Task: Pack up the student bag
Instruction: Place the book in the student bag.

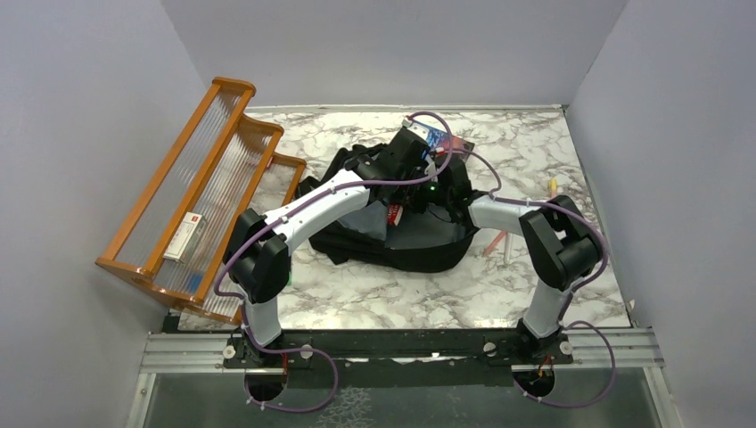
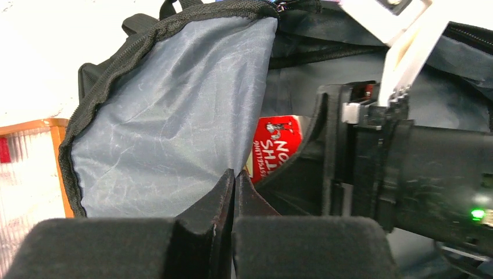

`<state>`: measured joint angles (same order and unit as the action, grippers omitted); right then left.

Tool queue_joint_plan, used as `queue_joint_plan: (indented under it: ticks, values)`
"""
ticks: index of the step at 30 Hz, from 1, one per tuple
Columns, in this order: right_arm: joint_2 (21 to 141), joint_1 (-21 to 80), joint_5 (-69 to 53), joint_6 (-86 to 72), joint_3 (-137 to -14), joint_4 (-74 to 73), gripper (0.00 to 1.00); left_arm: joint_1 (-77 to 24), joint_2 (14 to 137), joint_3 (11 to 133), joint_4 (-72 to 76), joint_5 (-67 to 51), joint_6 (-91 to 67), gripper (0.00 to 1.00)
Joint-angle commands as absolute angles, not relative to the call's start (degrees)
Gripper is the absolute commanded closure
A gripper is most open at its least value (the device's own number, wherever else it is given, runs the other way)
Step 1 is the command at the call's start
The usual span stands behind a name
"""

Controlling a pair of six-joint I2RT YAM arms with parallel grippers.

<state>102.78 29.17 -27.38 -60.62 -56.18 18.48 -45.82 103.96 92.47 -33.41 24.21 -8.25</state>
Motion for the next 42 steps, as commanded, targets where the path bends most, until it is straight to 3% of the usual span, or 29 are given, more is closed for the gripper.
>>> queue_joint_plan:
  ticks: [1, 6, 11, 24, 27, 36, 42]
  values:
    - [104.98, 31.17, -21.76, -63.01, -57.13, 28.80, 0.99, -45.86, 103.36, 94.51, -32.61, 22.11, -9.81, 1.00]
    - [108.48, 32.72, -18.24, -62.64, -57.25, 31.41, 0.99, -45.88, 103.73, 94.58, -32.72, 21.75, -9.93, 1.00]
    - [112.65, 34.23, -17.31, -61.28, -59.45, 31.18, 0.90, -45.88, 103.45, 93.81, -32.76, 21.71, -10.11, 1.00]
    - [112.72, 34.90, -12.34, -52.11, -61.74, 21.73, 0.42, -45.64, 103.62, 91.14, -32.43, 22.80, -9.75, 1.00]
    - [110.92, 34.90, -10.22, -49.52, -61.93, 17.94, 0.35, -45.29, 103.59, 90.60, -32.16, 23.00, -9.76, 1.00]
    - [103.52, 34.63, -5.64, -44.99, -58.33, 8.98, 0.22, -44.67, 104.65, 90.69, -31.82, 22.35, -9.71, 1.00]
    - [95.54, 34.21, -1.18, -41.26, -54.53, 3.27, 0.21, -44.56, 105.26, 90.79, -31.73, 22.04, -9.29, 1.00]
